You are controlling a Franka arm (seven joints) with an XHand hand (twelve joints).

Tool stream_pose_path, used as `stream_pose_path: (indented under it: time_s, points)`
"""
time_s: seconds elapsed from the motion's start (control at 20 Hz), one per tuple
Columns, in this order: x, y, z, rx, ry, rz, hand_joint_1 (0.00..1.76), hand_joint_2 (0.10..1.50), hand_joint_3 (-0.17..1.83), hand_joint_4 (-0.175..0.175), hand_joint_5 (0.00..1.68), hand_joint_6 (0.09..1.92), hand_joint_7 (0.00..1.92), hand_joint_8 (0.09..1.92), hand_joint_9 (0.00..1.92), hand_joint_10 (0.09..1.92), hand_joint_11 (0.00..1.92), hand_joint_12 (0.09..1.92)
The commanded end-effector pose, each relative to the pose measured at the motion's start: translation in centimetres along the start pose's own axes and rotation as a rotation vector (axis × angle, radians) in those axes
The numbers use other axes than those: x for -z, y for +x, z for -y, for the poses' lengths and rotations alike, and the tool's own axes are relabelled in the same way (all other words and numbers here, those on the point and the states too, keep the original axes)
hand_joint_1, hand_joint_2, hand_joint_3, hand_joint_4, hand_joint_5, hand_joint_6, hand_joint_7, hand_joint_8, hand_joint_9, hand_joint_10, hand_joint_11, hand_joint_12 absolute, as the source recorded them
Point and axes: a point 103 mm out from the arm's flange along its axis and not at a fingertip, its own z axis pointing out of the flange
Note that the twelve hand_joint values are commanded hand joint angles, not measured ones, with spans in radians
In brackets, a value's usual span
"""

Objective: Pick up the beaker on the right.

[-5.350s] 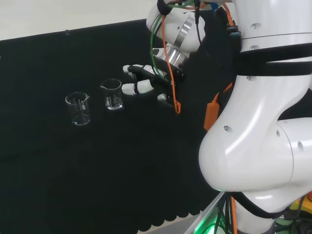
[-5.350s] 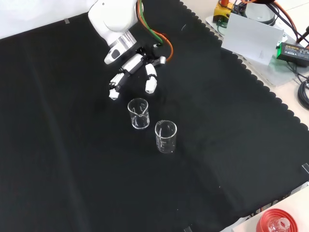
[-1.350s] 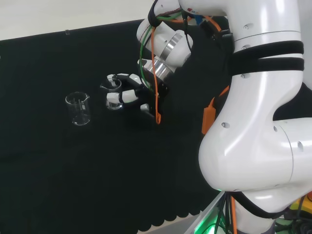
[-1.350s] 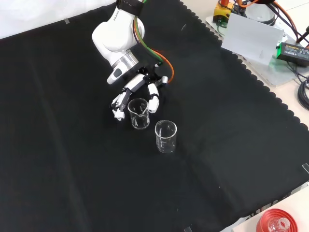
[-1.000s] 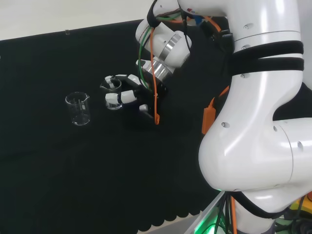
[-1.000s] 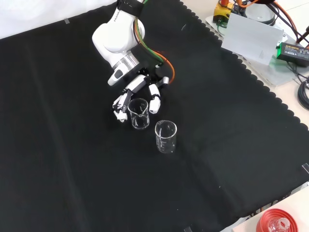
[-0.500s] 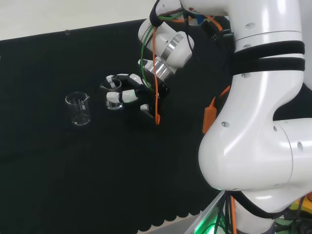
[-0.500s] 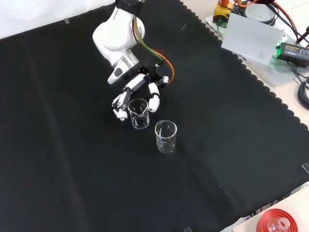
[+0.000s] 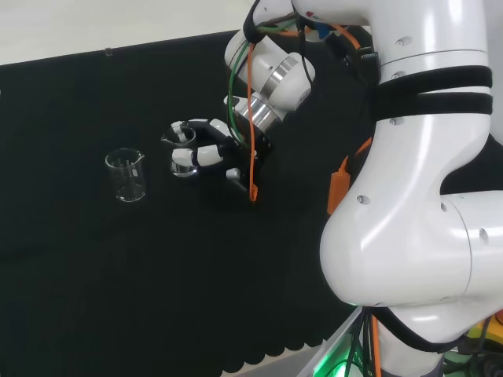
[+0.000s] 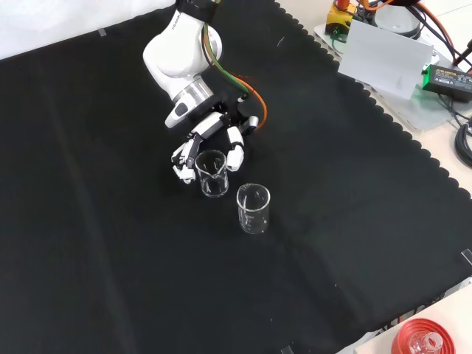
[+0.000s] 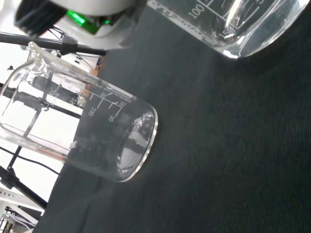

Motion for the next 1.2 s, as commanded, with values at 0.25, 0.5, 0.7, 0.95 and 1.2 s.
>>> stream_pose_path:
  time_s: [0.25, 0.5, 0.7, 0.95, 1.2]
  points:
    - [-0.8, -0.1, -0.1, 0.014, 0.073, 0.126, 0.93, 0.59, 0.59, -0.022, 0.53, 0.09, 0.51, 0.56, 0.46, 0.61, 0.00, 1.28]
    - [0.0, -0.1, -0.2, -0.009, 0.028, 0.027, 0.94, 0.59, 0.59, -0.021, 0.54, 0.09, 0.52, 0.55, 0.47, 0.60, 0.00, 1.29]
    - [-0.4, 0.1, -0.5, -0.010, -0.009, 0.013, 0.94, 0.59, 0.60, -0.019, 0.55, 0.09, 0.52, 0.55, 0.47, 0.60, 0.00, 1.30]
    - [-0.4, 0.2, -0.5, -0.004, -0.035, 0.010, 0.94, 0.60, 0.60, -0.014, 0.65, 0.14, 0.56, 0.56, 0.50, 0.60, 0.00, 1.33]
    - [-0.1, 0.4, -0.5, -0.002, -0.064, 0.003, 0.93, 0.62, 0.60, -0.012, 0.61, 0.42, 0.59, 0.52, 0.54, 0.56, 0.00, 1.35]
